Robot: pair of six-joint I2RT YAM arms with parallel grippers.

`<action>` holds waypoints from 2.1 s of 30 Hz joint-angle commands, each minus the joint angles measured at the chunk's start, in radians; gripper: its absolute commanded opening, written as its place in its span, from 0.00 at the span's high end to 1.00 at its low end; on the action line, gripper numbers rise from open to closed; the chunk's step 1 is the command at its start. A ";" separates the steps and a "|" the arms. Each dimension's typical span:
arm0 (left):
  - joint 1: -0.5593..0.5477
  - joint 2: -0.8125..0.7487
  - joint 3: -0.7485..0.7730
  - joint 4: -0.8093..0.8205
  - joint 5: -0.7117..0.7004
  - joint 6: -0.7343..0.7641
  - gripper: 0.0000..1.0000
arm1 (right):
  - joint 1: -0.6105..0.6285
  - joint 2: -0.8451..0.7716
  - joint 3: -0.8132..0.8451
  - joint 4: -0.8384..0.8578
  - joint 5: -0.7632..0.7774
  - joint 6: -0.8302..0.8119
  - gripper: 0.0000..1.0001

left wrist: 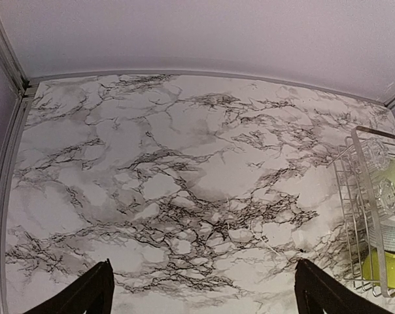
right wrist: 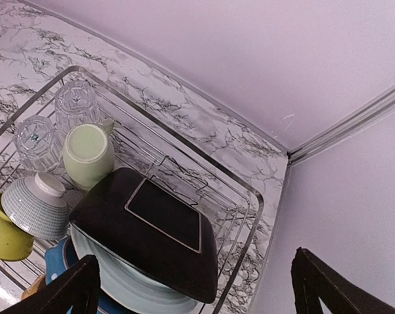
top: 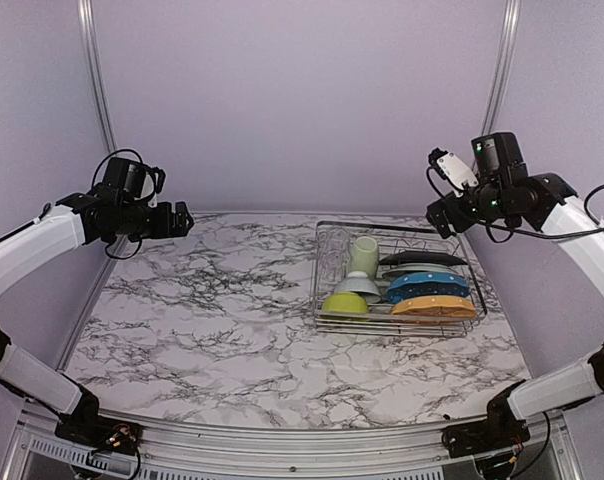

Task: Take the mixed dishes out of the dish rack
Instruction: Grab the plate from the dish rack.

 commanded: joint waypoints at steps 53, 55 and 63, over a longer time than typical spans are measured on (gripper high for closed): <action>-0.004 0.027 -0.027 0.145 0.138 0.031 0.01 | 0.203 0.248 -0.086 -0.080 0.398 -0.322 0.50; -0.003 0.030 -0.027 0.147 0.136 0.033 0.01 | 0.203 0.251 -0.098 -0.062 0.422 -0.337 0.51; -0.004 0.039 -0.024 0.160 0.124 0.036 0.01 | 0.203 0.248 -0.172 0.052 0.471 -0.417 0.55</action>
